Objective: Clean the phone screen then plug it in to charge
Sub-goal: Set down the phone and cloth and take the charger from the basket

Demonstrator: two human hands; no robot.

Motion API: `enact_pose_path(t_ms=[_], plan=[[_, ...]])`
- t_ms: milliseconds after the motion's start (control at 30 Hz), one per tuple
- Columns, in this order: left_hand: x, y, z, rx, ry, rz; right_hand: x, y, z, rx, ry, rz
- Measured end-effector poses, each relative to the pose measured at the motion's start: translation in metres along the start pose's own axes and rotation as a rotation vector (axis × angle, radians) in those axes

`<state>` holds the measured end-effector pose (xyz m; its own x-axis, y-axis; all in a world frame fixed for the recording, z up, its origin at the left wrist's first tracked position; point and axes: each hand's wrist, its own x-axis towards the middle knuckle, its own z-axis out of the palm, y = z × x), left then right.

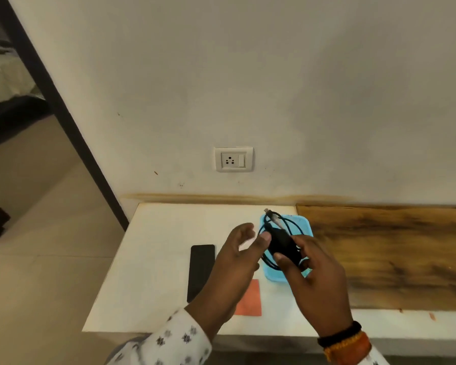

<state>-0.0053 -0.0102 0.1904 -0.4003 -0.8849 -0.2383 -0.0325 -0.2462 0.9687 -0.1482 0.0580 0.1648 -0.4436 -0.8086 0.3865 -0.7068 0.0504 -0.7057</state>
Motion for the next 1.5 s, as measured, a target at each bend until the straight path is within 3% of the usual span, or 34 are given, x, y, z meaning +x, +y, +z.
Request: enact_pose_path(t_ms=[167,300,533,733,867,1133,1333,1500], plan=[[-0.023,0.007,-0.005,-0.072,-0.017,-0.046,-0.018,-0.028,-0.010,0.041,-0.007,-0.025],[-0.040,0.005,-0.011,-0.112,-0.118,0.056,-0.029,-0.049,-0.013,0.017,-0.029,-0.086],[-0.052,0.003,-0.027,-0.274,-0.028,0.072,-0.032,-0.063,-0.017,0.195,-0.091,-0.014],[-0.045,0.002,-0.040,-0.453,0.047,0.005,-0.028,-0.051,-0.012,0.161,-0.099,0.074],[-0.033,0.003,-0.049,-0.570,0.059,-0.027,-0.022,-0.051,-0.012,0.364,-0.055,0.185],[-0.012,0.016,-0.054,-0.807,0.036,-0.094,0.012,-0.053,-0.030,0.650,0.054,0.221],[0.002,0.026,-0.053,-0.797,-0.022,-0.152,0.039,-0.057,-0.039,0.768,0.092,0.247],[0.012,0.037,-0.051,-0.682,-0.126,-0.101,0.056,-0.055,-0.031,0.570,-0.055,0.240]])
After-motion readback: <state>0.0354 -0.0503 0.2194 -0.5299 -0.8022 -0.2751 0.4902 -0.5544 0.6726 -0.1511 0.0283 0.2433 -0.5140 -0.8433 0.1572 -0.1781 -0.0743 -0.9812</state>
